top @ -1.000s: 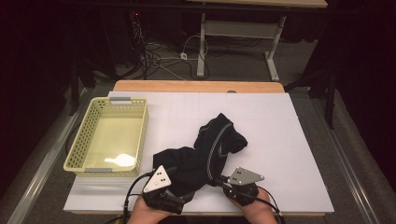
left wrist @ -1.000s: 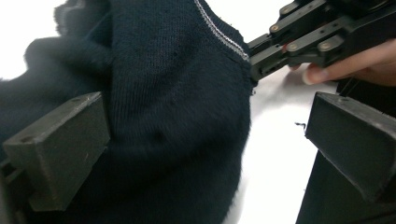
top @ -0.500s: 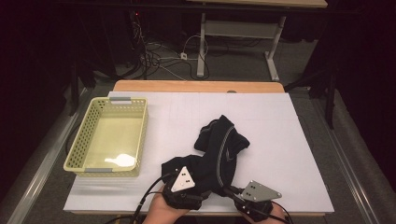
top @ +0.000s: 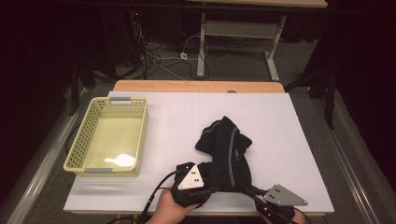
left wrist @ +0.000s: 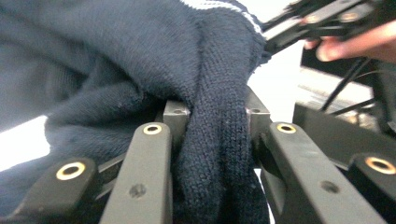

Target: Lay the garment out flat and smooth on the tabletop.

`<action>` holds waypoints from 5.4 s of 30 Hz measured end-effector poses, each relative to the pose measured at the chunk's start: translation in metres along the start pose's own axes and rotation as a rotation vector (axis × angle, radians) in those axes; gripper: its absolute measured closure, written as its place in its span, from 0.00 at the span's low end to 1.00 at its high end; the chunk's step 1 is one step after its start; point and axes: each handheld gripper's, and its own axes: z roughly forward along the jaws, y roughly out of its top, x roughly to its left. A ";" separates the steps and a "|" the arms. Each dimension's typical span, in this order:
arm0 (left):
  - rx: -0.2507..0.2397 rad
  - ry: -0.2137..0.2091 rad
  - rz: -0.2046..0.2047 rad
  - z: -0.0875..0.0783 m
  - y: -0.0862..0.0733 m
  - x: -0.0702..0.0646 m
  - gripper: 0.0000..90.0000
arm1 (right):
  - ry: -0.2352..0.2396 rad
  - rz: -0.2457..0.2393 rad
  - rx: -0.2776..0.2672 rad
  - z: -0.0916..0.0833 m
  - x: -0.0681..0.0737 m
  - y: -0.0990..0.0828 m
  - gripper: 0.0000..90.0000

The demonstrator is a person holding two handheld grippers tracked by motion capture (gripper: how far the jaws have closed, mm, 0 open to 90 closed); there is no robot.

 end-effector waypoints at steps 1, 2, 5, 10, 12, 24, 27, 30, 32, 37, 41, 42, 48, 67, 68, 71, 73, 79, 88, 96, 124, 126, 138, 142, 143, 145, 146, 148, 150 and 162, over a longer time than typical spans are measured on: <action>-0.010 -0.005 0.006 -0.001 0.001 -0.001 0.78 | -0.007 0.006 -0.003 -0.002 -0.003 -0.001 0.94; -0.019 -0.008 0.014 -0.003 0.002 -0.003 0.78 | -0.017 0.010 -0.006 -0.005 -0.006 -0.001 0.94; -0.057 -0.017 0.007 -0.011 0.004 -0.003 0.82 | -0.055 0.018 -0.004 -0.012 -0.017 -0.004 0.94; -0.070 -0.014 0.001 -0.022 0.000 -0.003 0.84 | -0.060 0.045 -0.015 -0.016 -0.031 -0.005 0.94; -0.068 0.002 0.000 -0.026 -0.003 -0.004 0.84 | -0.033 0.053 -0.019 -0.014 -0.031 -0.003 0.94; -0.061 0.125 -0.126 -0.071 -0.043 0.003 0.84 | 0.073 0.068 -0.114 0.015 -0.029 0.036 0.60; -0.043 0.155 -0.160 -0.084 -0.058 0.000 0.84 | 0.058 0.084 -0.106 0.027 -0.034 0.043 0.54; -0.040 0.184 -0.206 -0.096 -0.070 -0.003 0.84 | 0.089 0.125 -0.071 0.048 -0.037 0.047 0.46; -0.035 0.192 -0.227 -0.100 -0.077 -0.003 0.84 | 0.111 0.140 -0.038 0.063 -0.036 0.048 0.41; -0.019 0.180 -0.251 -0.102 -0.090 -0.001 0.84 | 0.113 0.120 0.055 0.094 -0.031 0.051 0.32; -0.014 0.181 -0.250 -0.105 -0.092 -0.004 0.84 | 0.135 0.131 0.109 0.111 -0.030 0.050 0.33; -0.015 0.182 -0.249 -0.106 -0.093 -0.005 0.84 | 0.143 0.131 0.116 0.113 -0.030 0.050 0.36; -0.013 0.154 -0.242 -0.108 -0.092 -0.009 0.82 | 0.241 0.088 0.132 0.120 -0.027 0.052 0.76; -0.167 0.132 -0.216 -0.095 -0.030 0.015 0.26 | 0.027 0.030 -0.028 0.032 -0.034 0.030 0.95; -0.154 0.124 -0.218 -0.090 -0.028 0.018 0.26 | 0.013 0.034 -0.033 0.026 -0.035 0.028 0.95; -0.114 0.086 -0.230 -0.068 -0.020 0.027 0.26 | -0.032 0.042 -0.034 0.009 -0.038 0.018 0.95; -0.086 0.071 -0.223 -0.053 -0.014 0.031 0.26 | -0.065 0.061 -0.028 -0.002 -0.040 0.010 0.95; -0.046 0.005 -0.185 -0.015 0.008 0.030 0.26 | -0.139 0.117 -0.013 -0.032 -0.050 -0.013 0.95; 0.053 -0.030 -0.202 0.034 0.034 0.035 0.26 | -0.157 0.121 0.042 -0.048 -0.036 -0.037 0.95; 0.149 -0.147 -0.220 0.054 0.024 0.039 0.54 | -0.146 0.176 0.058 -0.053 -0.034 -0.044 0.82; -0.055 0.049 -0.158 -0.057 -0.014 0.033 0.84 | -0.065 0.138 0.060 0.008 -0.056 -0.001 0.40; -0.057 0.067 -0.176 -0.068 -0.023 0.034 0.84 | -0.048 0.128 0.077 0.021 -0.054 0.004 0.39; -0.010 0.119 -0.233 -0.105 -0.067 0.021 0.84 | 0.025 0.059 0.117 0.076 -0.043 0.032 0.40; 0.003 0.132 -0.241 -0.108 -0.073 0.020 0.84 | 0.031 0.057 0.150 0.086 -0.044 0.034 0.40; 0.003 0.136 -0.241 -0.109 -0.075 0.019 0.84 | 0.035 0.060 0.148 0.086 -0.045 0.034 0.40; 0.007 0.139 -0.240 -0.109 -0.076 0.019 0.84 | 0.045 0.078 0.159 0.088 -0.047 0.034 0.42; 0.006 0.138 -0.242 -0.109 -0.077 0.019 0.84 | 0.053 0.084 0.173 0.089 -0.048 0.034 0.44; 0.005 0.136 -0.243 -0.108 -0.078 0.019 0.83 | 0.062 0.087 0.190 0.091 -0.049 0.034 0.51; 0.004 0.133 -0.244 -0.107 -0.078 0.019 0.83 | 0.071 0.090 0.196 0.092 -0.048 0.034 0.55; 0.010 0.110 -0.247 -0.089 -0.066 0.031 0.83 | 0.043 0.049 0.165 0.066 -0.054 0.019 0.91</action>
